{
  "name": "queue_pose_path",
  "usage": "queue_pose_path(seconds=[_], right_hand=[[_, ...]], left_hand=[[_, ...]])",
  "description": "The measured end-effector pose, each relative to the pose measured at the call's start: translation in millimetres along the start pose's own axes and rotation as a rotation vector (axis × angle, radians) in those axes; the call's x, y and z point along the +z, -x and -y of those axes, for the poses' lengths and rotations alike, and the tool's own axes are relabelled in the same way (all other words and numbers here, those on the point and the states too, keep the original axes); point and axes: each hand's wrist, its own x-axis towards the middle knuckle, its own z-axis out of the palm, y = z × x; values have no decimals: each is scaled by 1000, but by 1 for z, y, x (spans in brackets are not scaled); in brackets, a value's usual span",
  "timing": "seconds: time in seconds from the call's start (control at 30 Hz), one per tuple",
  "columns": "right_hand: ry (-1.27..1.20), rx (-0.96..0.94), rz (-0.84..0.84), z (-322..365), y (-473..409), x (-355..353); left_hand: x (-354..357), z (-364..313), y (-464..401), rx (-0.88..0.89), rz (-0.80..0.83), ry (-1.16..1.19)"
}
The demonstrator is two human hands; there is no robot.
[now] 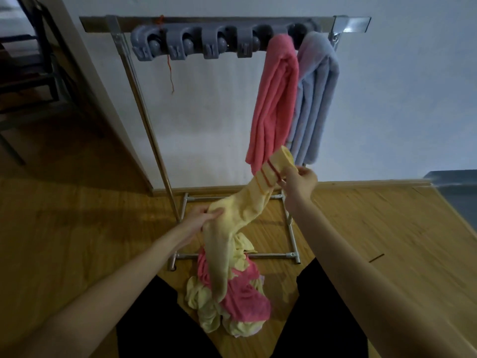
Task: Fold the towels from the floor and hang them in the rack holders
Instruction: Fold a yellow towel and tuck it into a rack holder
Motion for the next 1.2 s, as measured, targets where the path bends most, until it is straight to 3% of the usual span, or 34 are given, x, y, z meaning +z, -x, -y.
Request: queue_pose_path(seconds=[0.13, 0.23, 0.37, 0.43, 0.47, 0.53, 0.6, 0.67, 0.8, 1.2], right_hand=[[339, 196, 59, -56, -4, -23], [557, 299, 273, -85, 4, -32], [1073, 202, 656, -91, 11, -43], [1248, 15, 801, -86, 14, -41], [1178, -98, 836, -80, 18, -36], [806, -186, 895, -62, 30, -25], [484, -143, 1018, -42, 40, -16], [366, -67, 1182, -28, 47, -12], [379, 85, 1360, -23, 50, -6], [395, 55, 1311, 13, 28, -25]], left_hand=[[-7, -44, 6, 241, -56, -196], [-8, -82, 22, 346, 91, -428], [-10, -118, 41, 329, 321, -697], [-10, -125, 46, 293, 410, -727], [-9, -128, 48, 284, 446, -739], [-6, -130, 49, 283, 498, -761], [-5, -131, 48, 283, 504, -754], [-6, -131, 47, 273, 501, -736], [-9, -133, 47, 280, 502, -724], [-27, -108, 45, 281, 489, -565]])
